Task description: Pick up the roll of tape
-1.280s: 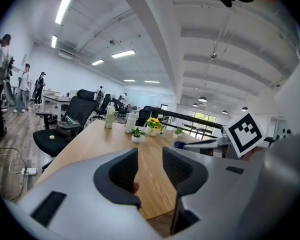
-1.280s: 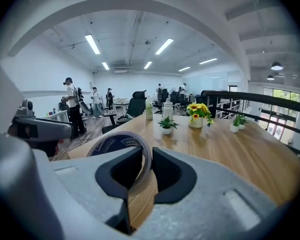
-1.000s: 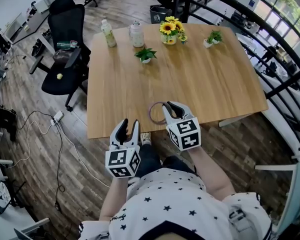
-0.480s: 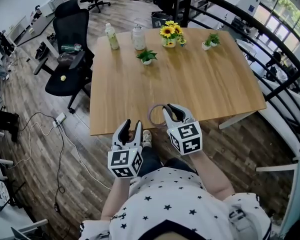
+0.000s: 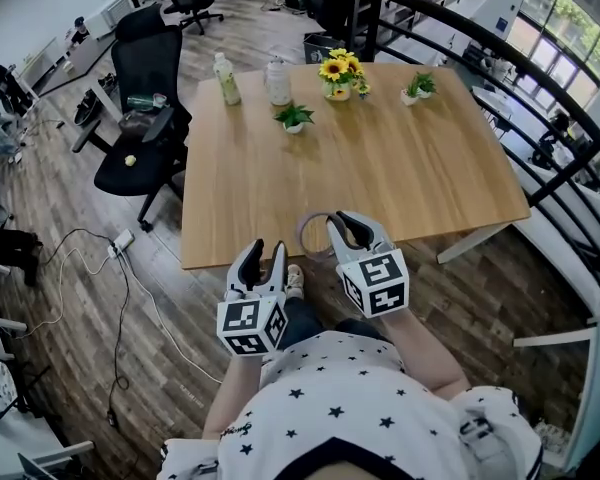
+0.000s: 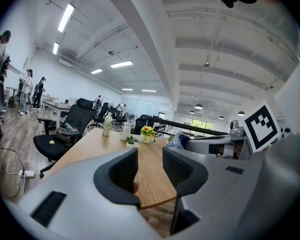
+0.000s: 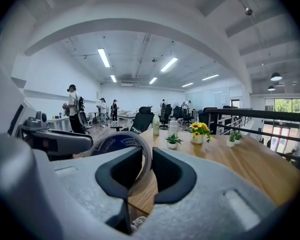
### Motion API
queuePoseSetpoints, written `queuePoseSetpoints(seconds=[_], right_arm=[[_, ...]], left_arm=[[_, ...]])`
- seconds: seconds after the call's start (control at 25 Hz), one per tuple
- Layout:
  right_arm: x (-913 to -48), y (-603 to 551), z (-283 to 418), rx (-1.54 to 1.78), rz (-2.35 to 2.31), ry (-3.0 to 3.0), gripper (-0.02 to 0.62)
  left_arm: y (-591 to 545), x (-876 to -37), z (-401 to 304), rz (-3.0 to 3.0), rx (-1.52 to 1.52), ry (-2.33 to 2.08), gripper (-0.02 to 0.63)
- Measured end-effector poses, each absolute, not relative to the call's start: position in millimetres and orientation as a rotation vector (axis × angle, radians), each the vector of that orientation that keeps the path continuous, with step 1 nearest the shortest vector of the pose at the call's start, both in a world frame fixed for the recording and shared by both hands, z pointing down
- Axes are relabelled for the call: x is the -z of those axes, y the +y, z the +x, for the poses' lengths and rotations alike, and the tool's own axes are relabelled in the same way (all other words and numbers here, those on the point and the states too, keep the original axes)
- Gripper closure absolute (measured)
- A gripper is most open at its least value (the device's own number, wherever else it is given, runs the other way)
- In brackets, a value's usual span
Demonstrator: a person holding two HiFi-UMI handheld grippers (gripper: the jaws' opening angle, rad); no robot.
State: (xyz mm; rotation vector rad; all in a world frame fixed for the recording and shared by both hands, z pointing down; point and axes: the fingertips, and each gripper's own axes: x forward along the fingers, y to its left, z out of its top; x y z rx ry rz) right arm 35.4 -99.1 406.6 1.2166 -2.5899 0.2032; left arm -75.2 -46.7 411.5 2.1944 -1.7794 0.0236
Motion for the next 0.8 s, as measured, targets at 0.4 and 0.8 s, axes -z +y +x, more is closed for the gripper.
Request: queuePoseSetpoints(seconds=[0.4,0.8], right_arm=[[-401.6,-93.1,40.1,-0.185,1.226,-2.61,0.525],[-401.7,-91.9,43.0,-0.163,1.226,-2.609,0.528]], left_arm=[[-43.7,-408.1,-72.9,2.207,-0.011,-1.791,0.459],[-43.2,-405.8,-72.7,2.206,-0.013,-1.801,0.459]])
